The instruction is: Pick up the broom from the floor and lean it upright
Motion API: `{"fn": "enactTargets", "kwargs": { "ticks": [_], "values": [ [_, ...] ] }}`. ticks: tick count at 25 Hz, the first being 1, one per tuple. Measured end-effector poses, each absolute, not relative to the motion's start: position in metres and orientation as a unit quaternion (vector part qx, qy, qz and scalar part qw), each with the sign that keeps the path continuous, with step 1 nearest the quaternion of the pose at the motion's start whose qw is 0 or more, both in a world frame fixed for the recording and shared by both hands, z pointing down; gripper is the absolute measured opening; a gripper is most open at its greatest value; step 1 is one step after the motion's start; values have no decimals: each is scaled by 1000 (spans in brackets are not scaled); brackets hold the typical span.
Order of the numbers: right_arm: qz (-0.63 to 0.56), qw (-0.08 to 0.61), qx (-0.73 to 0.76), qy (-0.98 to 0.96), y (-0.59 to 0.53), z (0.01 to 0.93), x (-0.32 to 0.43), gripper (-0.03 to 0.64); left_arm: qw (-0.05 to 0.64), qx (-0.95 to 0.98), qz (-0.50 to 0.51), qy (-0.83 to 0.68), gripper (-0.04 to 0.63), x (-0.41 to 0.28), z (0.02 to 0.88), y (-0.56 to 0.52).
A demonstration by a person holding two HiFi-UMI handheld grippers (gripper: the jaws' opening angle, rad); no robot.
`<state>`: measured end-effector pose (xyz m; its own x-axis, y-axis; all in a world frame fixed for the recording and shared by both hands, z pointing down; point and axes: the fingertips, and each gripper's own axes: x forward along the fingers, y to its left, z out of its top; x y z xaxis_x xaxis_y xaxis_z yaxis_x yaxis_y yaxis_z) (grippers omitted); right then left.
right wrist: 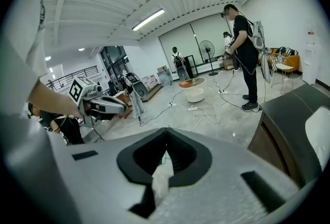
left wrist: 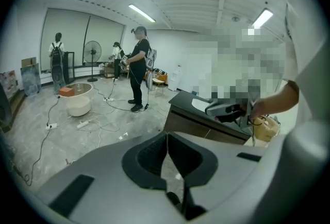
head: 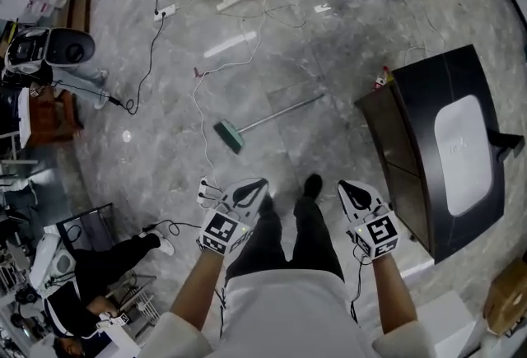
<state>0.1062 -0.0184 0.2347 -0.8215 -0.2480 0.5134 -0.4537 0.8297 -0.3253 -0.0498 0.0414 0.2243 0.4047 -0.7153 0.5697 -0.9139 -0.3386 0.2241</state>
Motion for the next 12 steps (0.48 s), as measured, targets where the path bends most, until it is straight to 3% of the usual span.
{"fn": "enactTargets", "kwargs": {
  "ticks": [12],
  "values": [
    [241, 257, 201, -914, -19, 371, 74, 0, 238, 818, 227, -472, 12, -79, 374, 16]
  ]
}}
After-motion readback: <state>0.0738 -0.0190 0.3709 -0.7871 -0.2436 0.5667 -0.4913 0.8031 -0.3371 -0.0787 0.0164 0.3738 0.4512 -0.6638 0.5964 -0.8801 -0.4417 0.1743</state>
